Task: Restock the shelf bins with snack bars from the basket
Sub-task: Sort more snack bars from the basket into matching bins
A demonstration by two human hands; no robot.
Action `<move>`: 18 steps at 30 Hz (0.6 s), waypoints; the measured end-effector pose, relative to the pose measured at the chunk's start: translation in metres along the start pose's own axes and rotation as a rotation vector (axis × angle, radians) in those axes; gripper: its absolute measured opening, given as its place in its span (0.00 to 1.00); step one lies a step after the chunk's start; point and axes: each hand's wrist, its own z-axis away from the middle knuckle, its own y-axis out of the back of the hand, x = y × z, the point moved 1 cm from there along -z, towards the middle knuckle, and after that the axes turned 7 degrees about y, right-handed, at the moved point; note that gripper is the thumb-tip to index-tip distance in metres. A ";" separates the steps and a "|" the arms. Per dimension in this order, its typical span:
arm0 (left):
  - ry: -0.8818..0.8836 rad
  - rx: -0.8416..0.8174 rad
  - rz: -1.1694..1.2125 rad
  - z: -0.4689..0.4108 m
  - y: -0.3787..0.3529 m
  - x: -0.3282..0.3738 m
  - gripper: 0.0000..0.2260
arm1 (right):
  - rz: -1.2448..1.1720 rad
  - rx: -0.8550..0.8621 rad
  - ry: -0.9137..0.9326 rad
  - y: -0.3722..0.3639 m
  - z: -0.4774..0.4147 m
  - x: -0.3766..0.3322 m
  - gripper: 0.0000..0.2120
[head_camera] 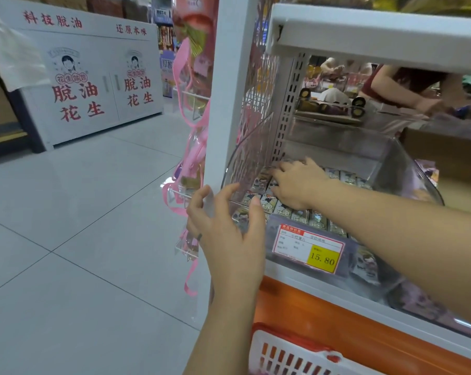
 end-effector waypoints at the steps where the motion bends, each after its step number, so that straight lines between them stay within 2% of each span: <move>1: 0.000 -0.004 -0.004 0.000 0.000 0.000 0.12 | 0.008 -0.025 -0.021 0.000 0.000 0.000 0.25; 5: 0.011 -0.028 -0.026 0.002 0.000 0.004 0.15 | -0.012 -0.081 -0.072 -0.001 0.001 -0.002 0.28; 10: 0.043 -0.054 -0.093 0.004 0.003 0.008 0.19 | -0.143 -0.054 -0.045 0.016 0.024 -0.006 0.27; 13: -0.014 -0.060 -0.165 0.012 0.012 0.013 0.21 | -0.236 0.106 0.001 0.034 0.057 -0.012 0.22; 16: -0.092 -0.087 -0.215 0.025 0.026 0.018 0.21 | -0.435 0.403 0.028 0.045 0.107 -0.022 0.19; 18: -0.220 -0.092 -0.269 0.040 0.037 0.015 0.18 | -0.500 0.561 0.079 0.041 0.144 -0.032 0.17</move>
